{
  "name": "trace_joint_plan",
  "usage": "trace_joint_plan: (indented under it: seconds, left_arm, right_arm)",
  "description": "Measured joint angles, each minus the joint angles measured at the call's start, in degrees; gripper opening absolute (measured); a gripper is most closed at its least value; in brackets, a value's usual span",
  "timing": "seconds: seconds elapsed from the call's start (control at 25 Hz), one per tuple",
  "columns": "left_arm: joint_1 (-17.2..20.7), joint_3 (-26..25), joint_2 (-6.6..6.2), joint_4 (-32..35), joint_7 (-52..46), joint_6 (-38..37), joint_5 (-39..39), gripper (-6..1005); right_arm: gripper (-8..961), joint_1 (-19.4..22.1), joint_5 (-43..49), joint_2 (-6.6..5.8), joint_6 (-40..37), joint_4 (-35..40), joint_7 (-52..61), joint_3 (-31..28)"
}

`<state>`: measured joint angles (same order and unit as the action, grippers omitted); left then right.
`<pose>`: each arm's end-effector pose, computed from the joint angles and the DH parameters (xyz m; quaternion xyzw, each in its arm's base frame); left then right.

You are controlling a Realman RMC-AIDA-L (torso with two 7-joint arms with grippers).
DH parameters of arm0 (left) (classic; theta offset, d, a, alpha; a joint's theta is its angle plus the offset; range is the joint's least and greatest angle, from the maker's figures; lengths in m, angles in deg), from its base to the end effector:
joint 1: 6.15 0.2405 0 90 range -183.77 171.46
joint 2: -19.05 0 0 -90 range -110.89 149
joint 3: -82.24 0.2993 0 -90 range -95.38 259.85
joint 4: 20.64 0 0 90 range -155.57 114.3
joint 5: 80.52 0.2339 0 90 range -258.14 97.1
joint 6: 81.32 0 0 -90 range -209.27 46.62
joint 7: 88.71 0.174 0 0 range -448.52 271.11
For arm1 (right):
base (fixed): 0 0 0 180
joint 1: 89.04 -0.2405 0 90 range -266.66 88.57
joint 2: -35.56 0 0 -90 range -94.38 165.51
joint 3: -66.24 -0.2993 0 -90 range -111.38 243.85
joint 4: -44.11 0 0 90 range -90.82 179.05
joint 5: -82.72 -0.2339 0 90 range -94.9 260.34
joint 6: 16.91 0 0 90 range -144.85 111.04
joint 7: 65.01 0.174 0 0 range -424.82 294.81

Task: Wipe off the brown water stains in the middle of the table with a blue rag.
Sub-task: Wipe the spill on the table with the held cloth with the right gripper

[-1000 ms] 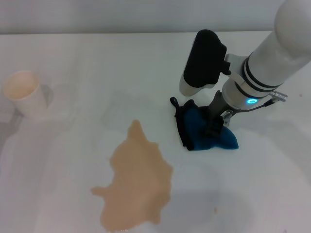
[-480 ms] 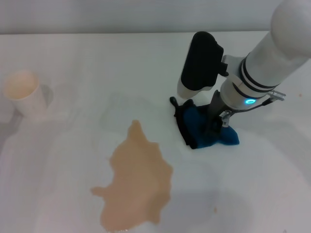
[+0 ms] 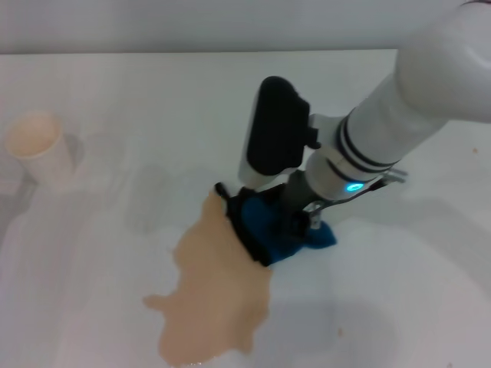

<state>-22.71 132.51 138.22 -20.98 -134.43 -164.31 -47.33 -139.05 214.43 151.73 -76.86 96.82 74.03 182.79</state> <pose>-0.4249 0.3041 -0.0138 -0.5732 -0.3914 -0.4755 0.5405 0.1827 0.4106 -0.1808 -0.9654 0.0726 -0.2288 0.1020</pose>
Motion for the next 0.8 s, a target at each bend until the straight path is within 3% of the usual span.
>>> trace_joint_plan:
  seconds: [0.48,0.8]
  left_arm:
    - [0.03,0.00,0.02,0.00,-0.13,-0.52,0.21,887]
    - [0.19,0.00,0.01,0.00,-0.06,-1.30,0.21,888]
  right_arm:
    - [98,0.61,-6.95,0.01,1.65,3.79,-0.20,7.69]
    - [97,1.48,-9.60,0.02,0.90,7.93,-0.59,8.94]
